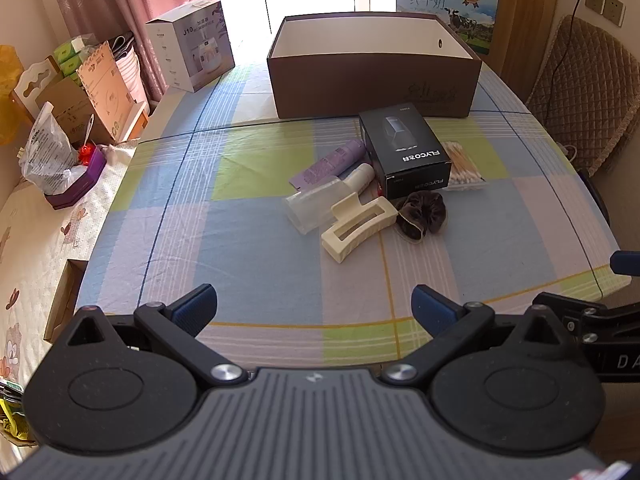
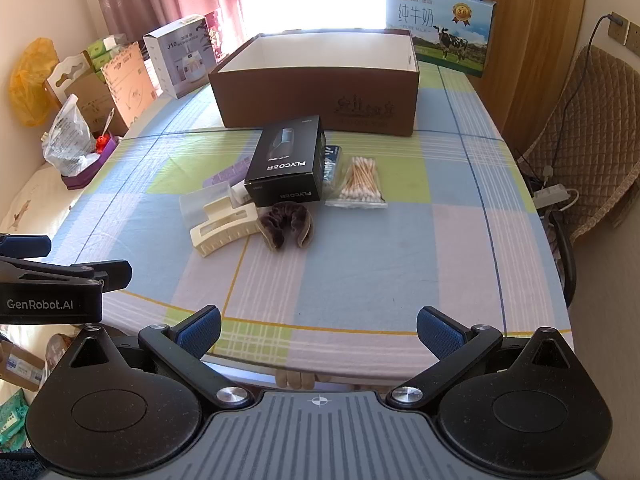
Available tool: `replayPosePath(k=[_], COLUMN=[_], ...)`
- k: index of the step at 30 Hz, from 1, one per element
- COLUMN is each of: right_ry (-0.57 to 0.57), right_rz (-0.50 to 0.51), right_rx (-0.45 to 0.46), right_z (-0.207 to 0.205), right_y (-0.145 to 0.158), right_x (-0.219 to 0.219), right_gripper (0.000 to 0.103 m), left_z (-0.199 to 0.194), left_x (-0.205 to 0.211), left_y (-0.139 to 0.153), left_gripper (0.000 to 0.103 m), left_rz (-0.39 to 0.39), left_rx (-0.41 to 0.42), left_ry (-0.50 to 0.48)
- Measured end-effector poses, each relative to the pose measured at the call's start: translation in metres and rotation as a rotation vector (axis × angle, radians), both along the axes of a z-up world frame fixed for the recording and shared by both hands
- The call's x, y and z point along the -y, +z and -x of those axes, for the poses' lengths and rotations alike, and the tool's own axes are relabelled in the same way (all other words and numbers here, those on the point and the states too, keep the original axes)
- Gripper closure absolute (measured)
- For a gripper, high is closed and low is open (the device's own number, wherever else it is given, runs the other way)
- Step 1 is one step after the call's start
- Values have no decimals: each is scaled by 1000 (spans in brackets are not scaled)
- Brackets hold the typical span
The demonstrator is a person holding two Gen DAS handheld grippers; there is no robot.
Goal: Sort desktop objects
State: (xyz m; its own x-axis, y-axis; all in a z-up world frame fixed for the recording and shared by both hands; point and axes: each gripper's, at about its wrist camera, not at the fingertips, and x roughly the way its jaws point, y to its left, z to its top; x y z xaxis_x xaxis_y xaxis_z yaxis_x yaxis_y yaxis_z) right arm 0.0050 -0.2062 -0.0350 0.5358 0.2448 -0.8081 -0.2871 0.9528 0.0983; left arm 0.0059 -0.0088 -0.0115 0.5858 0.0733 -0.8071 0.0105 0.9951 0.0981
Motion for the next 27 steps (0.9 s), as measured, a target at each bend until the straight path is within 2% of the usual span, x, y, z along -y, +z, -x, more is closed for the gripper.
replayPosePath(k=[27], right_ry=[2], right_rz=[-2], right_rx=[-2], right_z=[0], right_y=[-1], right_x=[1], right_gripper=[2], left_z=[-2], left_x=[2], left_y=[0], left_gripper=[1], left_rz=[6], left_rx=[-10], left_ry=[-12])
